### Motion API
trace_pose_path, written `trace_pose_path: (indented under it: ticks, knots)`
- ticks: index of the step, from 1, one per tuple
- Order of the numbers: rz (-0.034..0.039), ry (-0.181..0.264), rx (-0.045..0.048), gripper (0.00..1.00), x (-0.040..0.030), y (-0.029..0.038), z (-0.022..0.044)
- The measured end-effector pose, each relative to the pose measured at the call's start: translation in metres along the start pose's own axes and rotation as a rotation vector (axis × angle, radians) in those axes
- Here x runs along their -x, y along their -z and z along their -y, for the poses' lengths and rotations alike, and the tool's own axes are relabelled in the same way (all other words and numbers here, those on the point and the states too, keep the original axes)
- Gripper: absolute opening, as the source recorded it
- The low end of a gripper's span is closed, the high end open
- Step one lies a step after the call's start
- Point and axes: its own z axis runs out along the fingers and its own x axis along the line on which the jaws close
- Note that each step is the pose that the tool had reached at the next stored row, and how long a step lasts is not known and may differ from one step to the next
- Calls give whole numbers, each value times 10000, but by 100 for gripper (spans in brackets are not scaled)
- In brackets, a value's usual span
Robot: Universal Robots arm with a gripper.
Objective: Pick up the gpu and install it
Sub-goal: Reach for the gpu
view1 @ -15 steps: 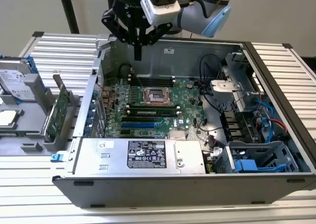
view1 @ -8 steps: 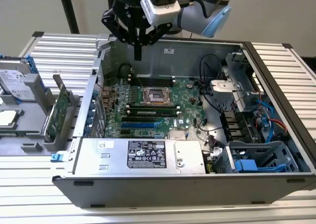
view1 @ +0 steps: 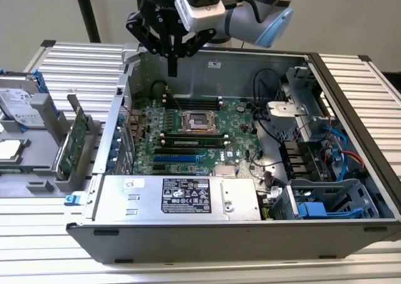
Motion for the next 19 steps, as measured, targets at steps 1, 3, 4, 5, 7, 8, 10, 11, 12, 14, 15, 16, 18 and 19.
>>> trace_pose_path:
  ticks: [1,3,4,5,7,8,10,11,12,14,15,16,18,19]
  knots:
    - [-1,1,-1,0,-11,0,1]
    - [0,3,0,0,-29,0,2]
    - [0,4,0,0,-36,0,2]
    - [0,5,1,0,-44,1,3]
    - [-1,6,-1,0,-64,2,5]
    - [-1,7,0,0,-76,2,5]
    - [-1,7,0,0,-101,2,7]
    - [-1,7,0,0,-114,2,8]
    - [-1,8,0,0,-127,3,9]
    - [-1,9,0,0,-155,3,11]
    - [-1,9,0,0,-170,4,13]
    - [-1,10,0,0,-185,4,15]
    - [-1,9,0,0,-217,5,20]
    - [-1,9,1,0,-231,6,23]
